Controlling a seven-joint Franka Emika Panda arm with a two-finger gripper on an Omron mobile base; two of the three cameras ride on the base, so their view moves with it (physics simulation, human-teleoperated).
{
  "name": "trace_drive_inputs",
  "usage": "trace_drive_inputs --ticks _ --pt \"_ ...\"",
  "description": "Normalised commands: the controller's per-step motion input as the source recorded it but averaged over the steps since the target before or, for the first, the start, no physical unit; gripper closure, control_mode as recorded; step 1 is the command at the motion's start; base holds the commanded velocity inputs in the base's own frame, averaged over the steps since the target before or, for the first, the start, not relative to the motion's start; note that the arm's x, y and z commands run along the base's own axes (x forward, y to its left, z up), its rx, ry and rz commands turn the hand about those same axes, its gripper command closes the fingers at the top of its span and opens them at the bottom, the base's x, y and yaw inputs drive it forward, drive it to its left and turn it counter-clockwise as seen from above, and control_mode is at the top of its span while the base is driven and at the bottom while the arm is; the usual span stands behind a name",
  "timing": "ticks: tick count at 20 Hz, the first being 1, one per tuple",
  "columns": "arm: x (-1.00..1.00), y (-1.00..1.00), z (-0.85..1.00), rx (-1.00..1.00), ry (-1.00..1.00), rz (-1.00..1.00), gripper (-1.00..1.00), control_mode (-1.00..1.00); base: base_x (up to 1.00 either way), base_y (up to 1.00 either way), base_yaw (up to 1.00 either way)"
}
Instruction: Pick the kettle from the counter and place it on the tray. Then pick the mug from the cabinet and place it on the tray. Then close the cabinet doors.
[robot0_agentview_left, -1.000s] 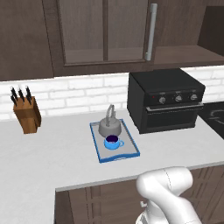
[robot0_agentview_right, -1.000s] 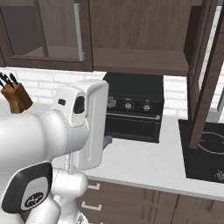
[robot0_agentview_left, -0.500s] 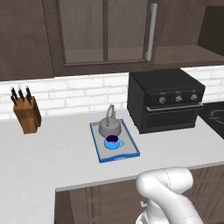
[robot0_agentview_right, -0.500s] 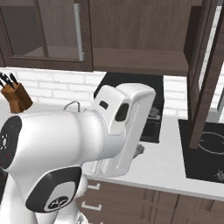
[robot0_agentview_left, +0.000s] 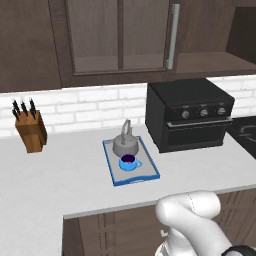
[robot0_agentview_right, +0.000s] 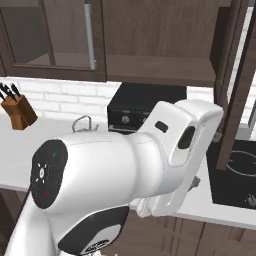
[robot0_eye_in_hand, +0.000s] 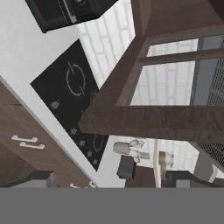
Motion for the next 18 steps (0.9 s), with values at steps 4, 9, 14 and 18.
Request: trace_drive_inputs --ticks 4,9,14,18 --pt "-0.08 -0.45 0.05 0.0 0.0 0.0 -1.0 -1.0 0.0 0.0 0.0" --pt "0.05 -0.49 0.0 0.0 0.0 0.0 -1.0 -1.0 0.0 0.0 0.0" --pt "0.28 -0.41 -0.01 0.0 0.03 0.0 -1.0 -1.0 0.0 0.0 0.0" --pt "0.45 -0.18 0.0 0.0 0.08 0.0 -1.0 -1.0 0.0 0.0 0.0"
